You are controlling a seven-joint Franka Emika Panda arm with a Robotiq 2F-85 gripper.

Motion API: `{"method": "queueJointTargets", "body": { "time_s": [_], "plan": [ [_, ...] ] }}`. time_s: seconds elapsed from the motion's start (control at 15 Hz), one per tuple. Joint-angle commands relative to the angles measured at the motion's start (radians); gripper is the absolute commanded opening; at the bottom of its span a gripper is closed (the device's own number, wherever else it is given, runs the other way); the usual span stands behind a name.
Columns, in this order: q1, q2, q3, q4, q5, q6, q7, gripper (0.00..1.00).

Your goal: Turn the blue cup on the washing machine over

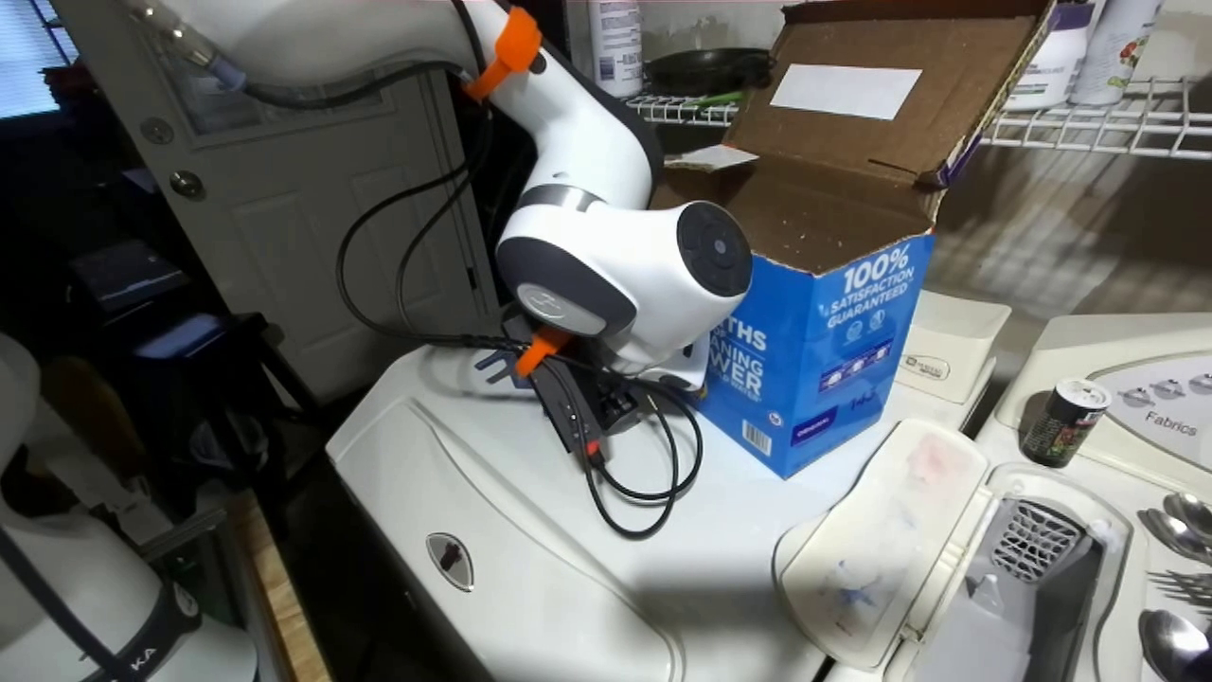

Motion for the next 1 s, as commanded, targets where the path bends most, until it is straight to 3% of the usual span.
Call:
{"method": "queueJointTargets", "body": {
  "time_s": [0.0,0.6,0.67,0.73,0.8,0.93],
  "plan": [
    [0.009,0.032,0.01,0.041,0.021,-0.004,0.043,1.0],
    [0.014,0.094,0.029,0.106,-0.005,-0.023,0.176,1.0],
    [0.013,0.101,0.031,0.112,-0.006,-0.026,0.19,0.97],
    [0.014,0.106,0.033,0.118,-0.007,-0.026,0.203,0.82],
    [0.014,0.113,0.034,0.125,-0.01,-0.03,0.218,0.72],
    [0.015,0.119,0.035,0.134,-0.014,-0.03,0.241,0.63]
  ]
}}
